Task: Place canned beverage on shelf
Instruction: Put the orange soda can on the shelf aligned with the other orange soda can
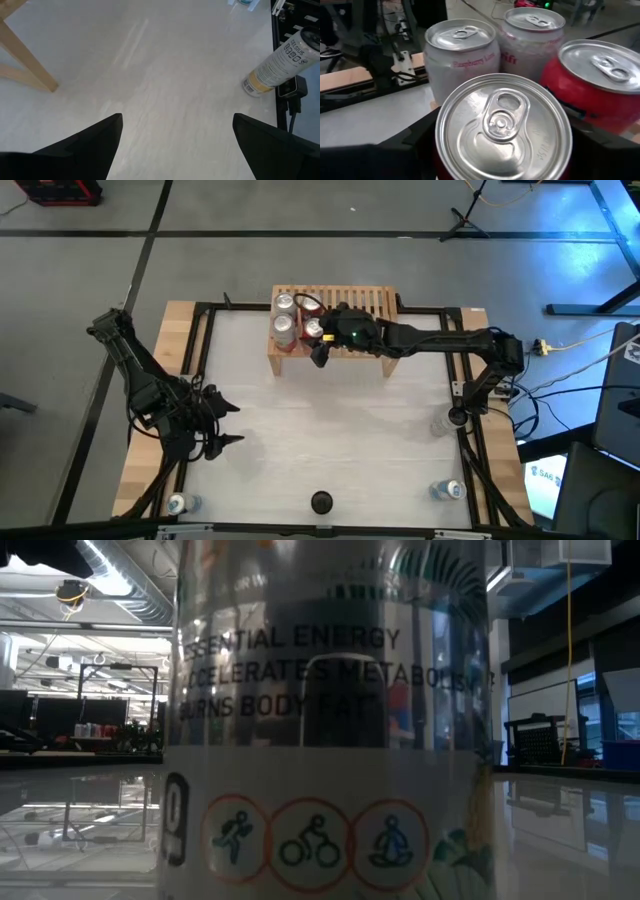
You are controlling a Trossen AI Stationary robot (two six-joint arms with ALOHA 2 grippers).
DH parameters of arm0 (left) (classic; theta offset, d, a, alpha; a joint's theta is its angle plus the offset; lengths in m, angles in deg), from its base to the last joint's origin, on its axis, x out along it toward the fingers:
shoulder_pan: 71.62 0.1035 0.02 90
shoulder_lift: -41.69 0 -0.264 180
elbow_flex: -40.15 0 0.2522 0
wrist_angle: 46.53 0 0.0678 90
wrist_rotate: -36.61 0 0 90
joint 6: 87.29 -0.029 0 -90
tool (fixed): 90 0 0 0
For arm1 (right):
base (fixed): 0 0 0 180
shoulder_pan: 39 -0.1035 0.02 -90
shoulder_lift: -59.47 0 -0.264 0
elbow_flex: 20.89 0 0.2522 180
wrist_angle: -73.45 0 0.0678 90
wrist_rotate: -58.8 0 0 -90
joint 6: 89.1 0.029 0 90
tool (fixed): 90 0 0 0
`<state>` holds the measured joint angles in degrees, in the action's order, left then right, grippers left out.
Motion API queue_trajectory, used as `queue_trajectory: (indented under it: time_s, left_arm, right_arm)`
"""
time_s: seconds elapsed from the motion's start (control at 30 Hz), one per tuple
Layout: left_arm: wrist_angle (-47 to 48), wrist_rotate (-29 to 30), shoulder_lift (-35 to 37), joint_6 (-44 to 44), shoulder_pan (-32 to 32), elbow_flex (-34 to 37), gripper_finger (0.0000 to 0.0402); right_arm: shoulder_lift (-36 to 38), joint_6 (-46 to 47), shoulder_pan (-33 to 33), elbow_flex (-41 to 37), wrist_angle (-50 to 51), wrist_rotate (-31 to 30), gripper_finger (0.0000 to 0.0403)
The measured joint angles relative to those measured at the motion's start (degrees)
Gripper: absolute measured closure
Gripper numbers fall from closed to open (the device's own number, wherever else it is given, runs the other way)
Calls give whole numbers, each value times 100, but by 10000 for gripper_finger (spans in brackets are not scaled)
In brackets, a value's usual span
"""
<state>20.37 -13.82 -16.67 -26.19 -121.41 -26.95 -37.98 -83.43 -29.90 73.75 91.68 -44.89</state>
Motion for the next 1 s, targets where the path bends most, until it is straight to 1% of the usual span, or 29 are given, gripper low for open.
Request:
queue_trajectory:
  time_s: [0.13,0.27,0.37,0.87,1.0]
  left_arm:
    - [-3,-4,0,-2,-1,0,33]
    - [-3,-92,1,-2,0,0,33]
    - [-5,-123,0,-2,0,0,33]
    - [-6,-136,0,-15,1,0,33]
    - [-8,-136,1,-15,1,0,33]
  right_arm:
    - [0,-7,-2,-2,7,-210,90]
    - [3,2,-2,-2,-51,-240,62]
    - [4,1,-5,-2,-78,-247,50]
    - [24,1,-7,0,-146,-230,43]
    - [62,-83,-12,174,-104,-226,43]
